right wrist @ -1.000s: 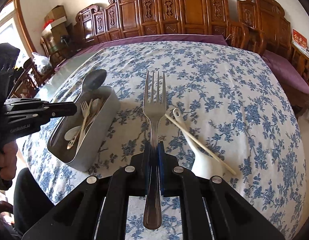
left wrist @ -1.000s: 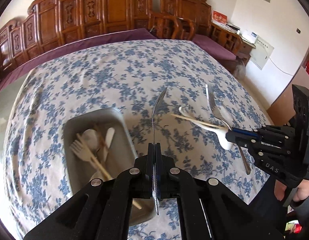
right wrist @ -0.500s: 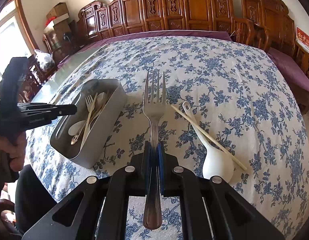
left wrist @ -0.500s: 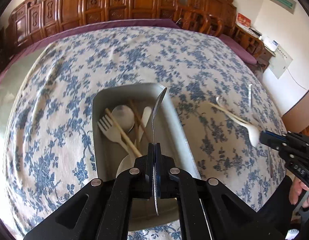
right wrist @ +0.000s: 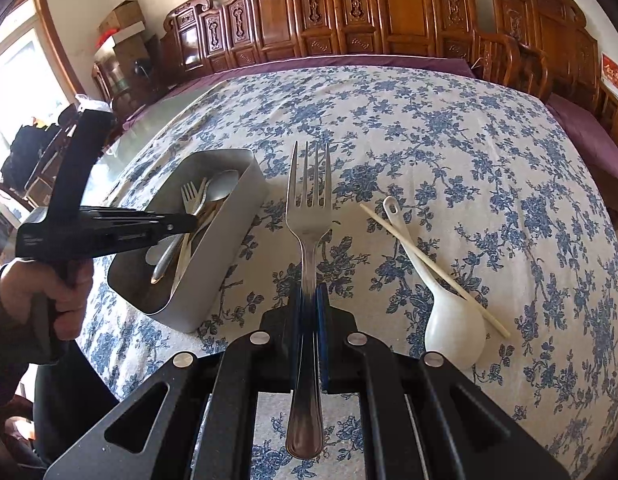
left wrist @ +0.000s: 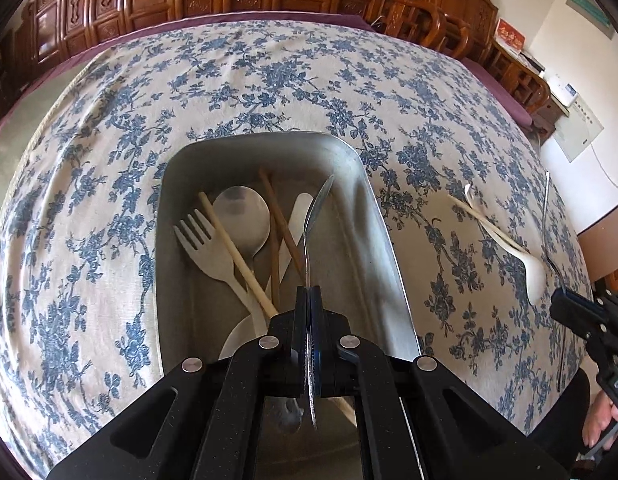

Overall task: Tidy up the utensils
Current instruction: 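Carry the metal knife into the grey tray and open the left gripper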

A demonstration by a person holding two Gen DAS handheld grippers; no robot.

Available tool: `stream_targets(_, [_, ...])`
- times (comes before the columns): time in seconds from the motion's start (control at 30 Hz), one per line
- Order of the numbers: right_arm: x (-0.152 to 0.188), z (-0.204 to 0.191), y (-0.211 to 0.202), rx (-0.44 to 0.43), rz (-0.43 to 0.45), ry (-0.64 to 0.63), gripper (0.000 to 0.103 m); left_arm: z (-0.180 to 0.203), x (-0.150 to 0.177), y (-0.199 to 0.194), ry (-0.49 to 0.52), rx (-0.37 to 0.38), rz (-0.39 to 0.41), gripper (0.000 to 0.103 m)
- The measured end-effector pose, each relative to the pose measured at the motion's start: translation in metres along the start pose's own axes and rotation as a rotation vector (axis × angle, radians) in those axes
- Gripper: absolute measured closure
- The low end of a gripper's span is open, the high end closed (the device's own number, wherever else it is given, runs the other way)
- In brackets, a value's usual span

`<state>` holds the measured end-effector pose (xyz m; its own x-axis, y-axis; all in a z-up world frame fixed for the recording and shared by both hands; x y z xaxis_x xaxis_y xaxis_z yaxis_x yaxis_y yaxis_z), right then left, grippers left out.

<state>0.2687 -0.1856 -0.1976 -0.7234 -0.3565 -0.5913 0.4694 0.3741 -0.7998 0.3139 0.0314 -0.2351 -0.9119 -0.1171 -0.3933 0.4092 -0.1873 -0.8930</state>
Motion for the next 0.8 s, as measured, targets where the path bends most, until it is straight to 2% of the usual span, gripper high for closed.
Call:
stream_targets(0.47, [-0.005,-0.009,0.001,-0.006,-0.005,-0.018,0.094,0.01,-0.003,0.013,0.021,-0.018,-0.027,0.1])
stream_targets(0.53, [-0.006,-0.011,0.001,-0.006,-0.004,-0.023,0.094,0.008,-0.003,0.007,0.018,-0.01,-0.017,0.099])
stream_targets(0.63, [-0.008,-0.017,0.0,-0.01,-0.002,-0.032,0.094,0.004,-0.001,-0.01,0.01,-0.004,0.017,0.089])
stream_targets(0.8, [-0.016,-0.032,0.001,-0.021,0.007,-0.051,0.094,-0.002,0.005,-0.041,0.027,-0.015,0.08,0.088])
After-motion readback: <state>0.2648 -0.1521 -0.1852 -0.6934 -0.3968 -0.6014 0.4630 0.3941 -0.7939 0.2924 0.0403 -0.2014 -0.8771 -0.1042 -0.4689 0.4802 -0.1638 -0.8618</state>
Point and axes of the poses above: each gripper's, at about its wrist camera, not at the fingertips, and y roughly the way its jaws point, z to its right, x to its underside, the point moved 2 cm from there along y, roughly the way its jaws point, and after that the axes turned 9 degrees about -y, right-handed, at the moved point
